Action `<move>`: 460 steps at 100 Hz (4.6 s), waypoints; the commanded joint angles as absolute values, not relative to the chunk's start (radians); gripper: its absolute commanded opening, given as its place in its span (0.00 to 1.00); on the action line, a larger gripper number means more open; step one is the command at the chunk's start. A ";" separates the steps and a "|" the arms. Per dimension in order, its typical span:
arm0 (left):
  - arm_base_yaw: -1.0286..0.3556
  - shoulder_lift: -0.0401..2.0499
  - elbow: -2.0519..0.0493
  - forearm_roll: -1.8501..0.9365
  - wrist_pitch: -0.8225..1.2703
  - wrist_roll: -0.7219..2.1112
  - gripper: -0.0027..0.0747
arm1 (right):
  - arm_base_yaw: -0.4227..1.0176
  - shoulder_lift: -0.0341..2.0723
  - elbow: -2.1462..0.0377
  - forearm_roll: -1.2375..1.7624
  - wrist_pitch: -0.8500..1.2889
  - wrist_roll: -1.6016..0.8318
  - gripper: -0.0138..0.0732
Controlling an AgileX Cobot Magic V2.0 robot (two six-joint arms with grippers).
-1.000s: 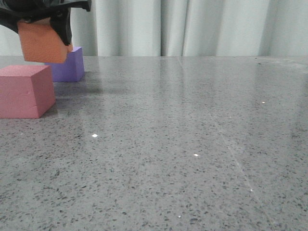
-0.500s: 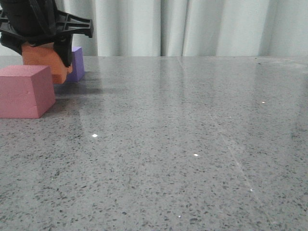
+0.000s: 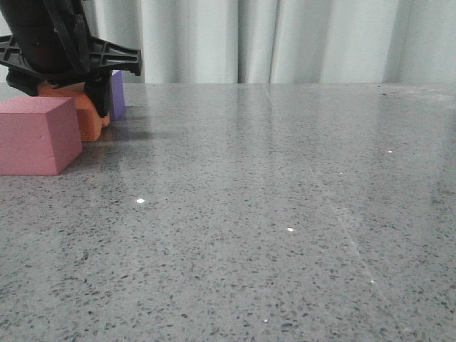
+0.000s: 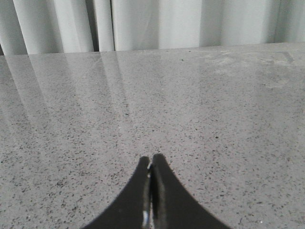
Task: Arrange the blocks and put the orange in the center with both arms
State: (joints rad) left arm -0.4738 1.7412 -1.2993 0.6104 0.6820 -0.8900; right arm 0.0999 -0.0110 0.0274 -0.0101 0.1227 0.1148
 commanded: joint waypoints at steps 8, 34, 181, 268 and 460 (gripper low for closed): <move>-0.472 1.698 -1.325 0.626 0.664 -0.891 0.25 | 0.096 -0.035 0.014 -0.009 0.035 0.108 0.08; -0.472 1.698 -1.325 0.636 0.665 -0.891 0.25 | 0.096 -0.035 0.014 -0.009 0.035 0.108 0.08; -0.473 1.029 -1.004 0.665 0.660 -0.736 0.93 | 0.096 -0.035 0.014 -0.009 0.035 0.108 0.08; -0.473 0.403 -0.456 0.692 0.595 -0.736 0.01 | 0.096 -0.035 0.014 -0.009 0.035 0.108 0.08; -0.020 -0.033 0.050 0.119 -0.032 -0.134 0.01 | 0.096 -0.035 0.014 -0.009 0.036 0.108 0.08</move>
State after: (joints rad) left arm -0.0215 -0.0019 -0.0051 0.1280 0.0249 -0.1344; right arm 0.0999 -0.0110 0.0274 -0.0101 0.1227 0.1148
